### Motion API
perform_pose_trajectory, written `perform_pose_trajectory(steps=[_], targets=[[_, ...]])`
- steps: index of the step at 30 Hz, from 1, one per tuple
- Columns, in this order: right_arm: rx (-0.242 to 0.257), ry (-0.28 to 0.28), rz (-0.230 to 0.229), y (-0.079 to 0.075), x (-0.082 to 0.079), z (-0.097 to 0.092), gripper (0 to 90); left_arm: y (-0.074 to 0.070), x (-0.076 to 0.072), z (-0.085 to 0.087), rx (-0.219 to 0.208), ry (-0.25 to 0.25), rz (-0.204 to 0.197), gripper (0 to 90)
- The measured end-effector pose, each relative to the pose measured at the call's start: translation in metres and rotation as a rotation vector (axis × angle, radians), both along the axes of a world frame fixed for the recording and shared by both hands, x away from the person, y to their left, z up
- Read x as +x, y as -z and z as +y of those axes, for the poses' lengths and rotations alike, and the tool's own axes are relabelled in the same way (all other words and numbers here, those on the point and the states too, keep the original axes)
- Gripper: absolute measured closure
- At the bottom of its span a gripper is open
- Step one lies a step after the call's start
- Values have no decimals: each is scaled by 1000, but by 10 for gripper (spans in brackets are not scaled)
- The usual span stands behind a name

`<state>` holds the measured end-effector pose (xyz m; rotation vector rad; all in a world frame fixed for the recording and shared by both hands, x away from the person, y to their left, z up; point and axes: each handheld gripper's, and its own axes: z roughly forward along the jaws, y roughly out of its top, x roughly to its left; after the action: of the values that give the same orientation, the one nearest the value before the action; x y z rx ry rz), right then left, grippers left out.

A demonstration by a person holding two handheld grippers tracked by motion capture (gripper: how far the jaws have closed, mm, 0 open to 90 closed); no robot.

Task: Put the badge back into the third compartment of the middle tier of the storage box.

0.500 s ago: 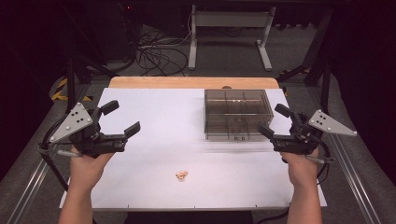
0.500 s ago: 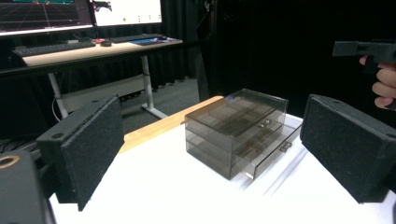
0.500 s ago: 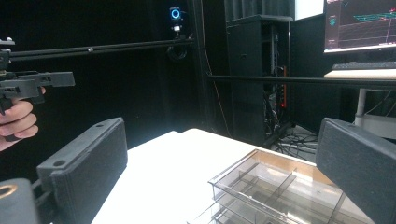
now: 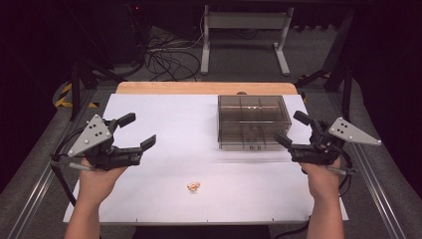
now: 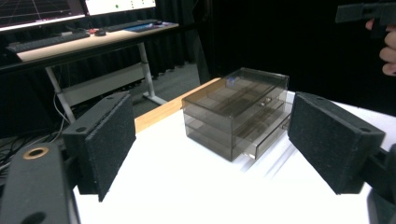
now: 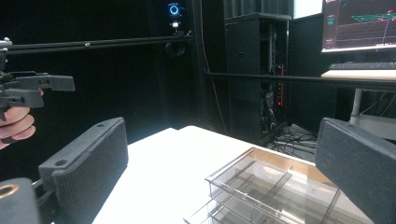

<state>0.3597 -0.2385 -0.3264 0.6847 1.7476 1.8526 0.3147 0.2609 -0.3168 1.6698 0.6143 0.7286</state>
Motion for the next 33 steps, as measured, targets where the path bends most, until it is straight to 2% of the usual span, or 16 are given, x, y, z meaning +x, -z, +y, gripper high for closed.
perform_pose_trajectory(steps=[7, 12, 22, 27, 33], targets=[[-8, 4, 1, -1, 0, 1, 36, 6, 0, -6, 38, 1, 3, 209], [-12, 7, 3, -1, -1, 0, 37, 13, -1, -11, 60, 22, 30, 231], [-24, 7, -6, -2, -1, -1, 40, 25, 0, -25, 107, 40, 53, 266], [-26, 5, -4, -2, -1, -1, 41, 32, -1, -34, 173, 54, 59, 280], [-22, 5, -5, -3, -1, -1, 42, 37, -2, -38, 208, 55, 60, 297]])
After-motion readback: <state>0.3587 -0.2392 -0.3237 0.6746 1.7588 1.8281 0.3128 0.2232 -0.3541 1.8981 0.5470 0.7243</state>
